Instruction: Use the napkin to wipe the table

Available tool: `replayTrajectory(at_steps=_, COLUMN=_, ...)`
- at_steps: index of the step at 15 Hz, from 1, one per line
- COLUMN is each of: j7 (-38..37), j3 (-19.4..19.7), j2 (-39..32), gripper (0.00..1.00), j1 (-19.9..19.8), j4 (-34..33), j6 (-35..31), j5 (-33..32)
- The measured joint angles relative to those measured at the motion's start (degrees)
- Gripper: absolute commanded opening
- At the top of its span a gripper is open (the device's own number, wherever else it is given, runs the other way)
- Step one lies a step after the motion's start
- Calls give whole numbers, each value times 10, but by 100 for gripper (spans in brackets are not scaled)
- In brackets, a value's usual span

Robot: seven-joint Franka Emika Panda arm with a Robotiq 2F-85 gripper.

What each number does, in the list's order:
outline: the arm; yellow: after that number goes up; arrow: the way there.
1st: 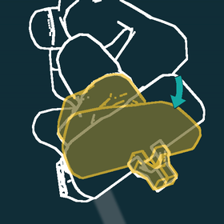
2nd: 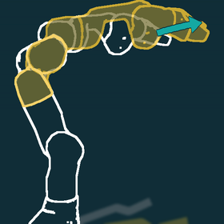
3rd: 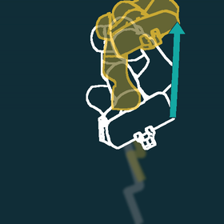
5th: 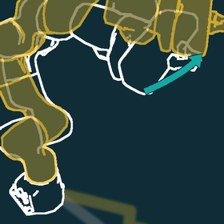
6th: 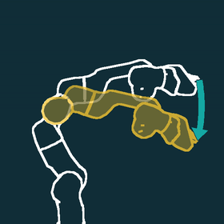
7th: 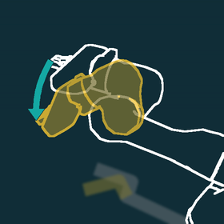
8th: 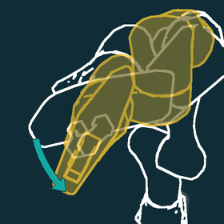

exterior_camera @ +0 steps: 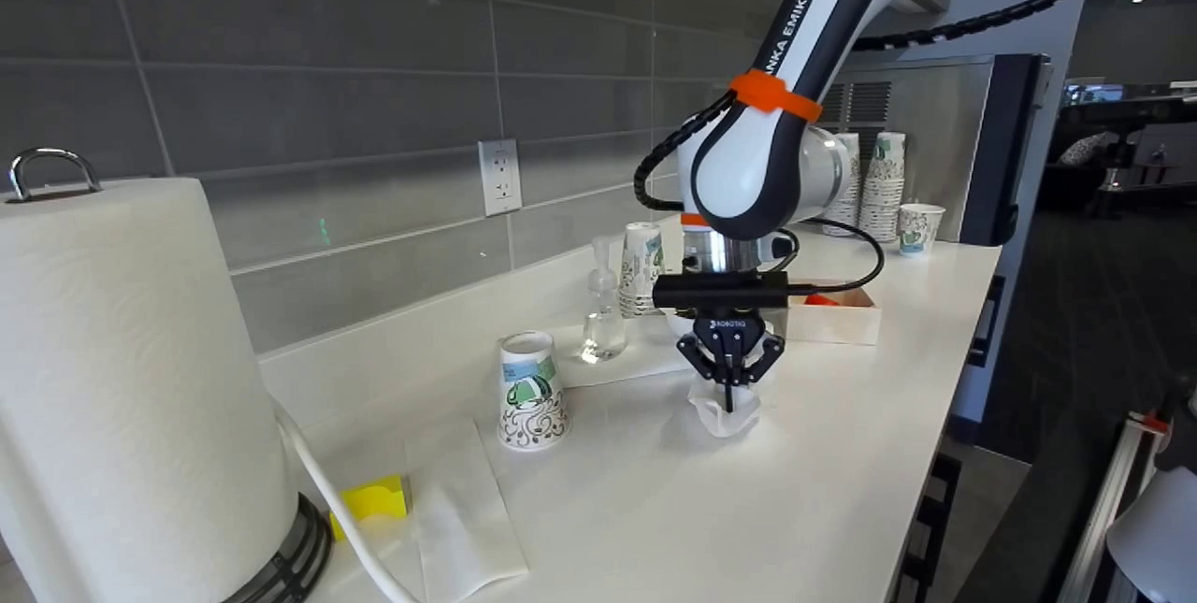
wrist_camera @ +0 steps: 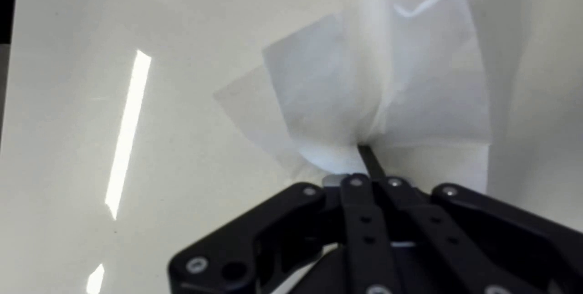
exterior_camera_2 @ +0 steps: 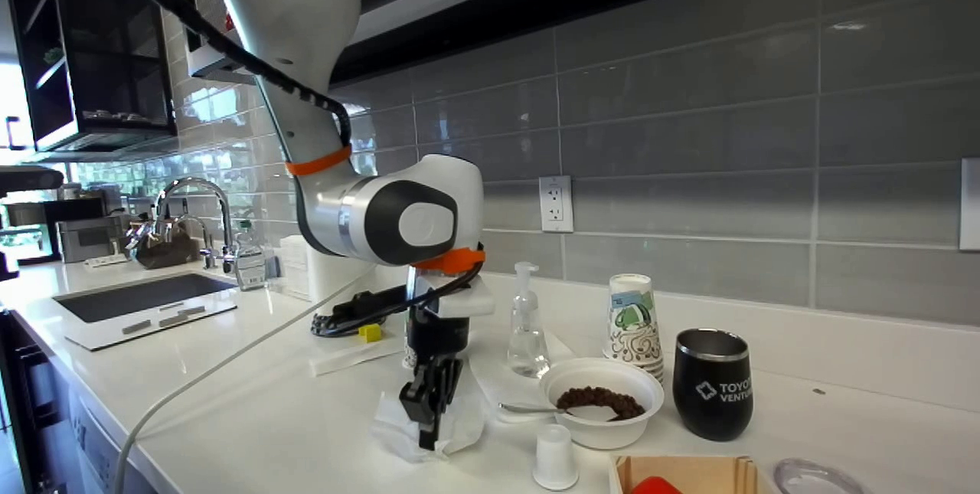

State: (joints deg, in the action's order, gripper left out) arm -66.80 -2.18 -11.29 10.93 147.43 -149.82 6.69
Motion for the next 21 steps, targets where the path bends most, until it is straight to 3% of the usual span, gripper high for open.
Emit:
replayTrajectory(at_steps=9, j7=27, j3=10, j2=19, gripper=0, j1=-19, j4=31, j6=170, j5=-17)
replayTrajectory(at_steps=13, j7=26, j3=18, j2=19, gripper=0, j1=-26, j4=29, j6=164, j5=-26)
replayTrajectory(at_steps=21, j7=7, j3=43, j2=18, gripper=0, j1=-35, j4=-20, j6=74, j5=-75)
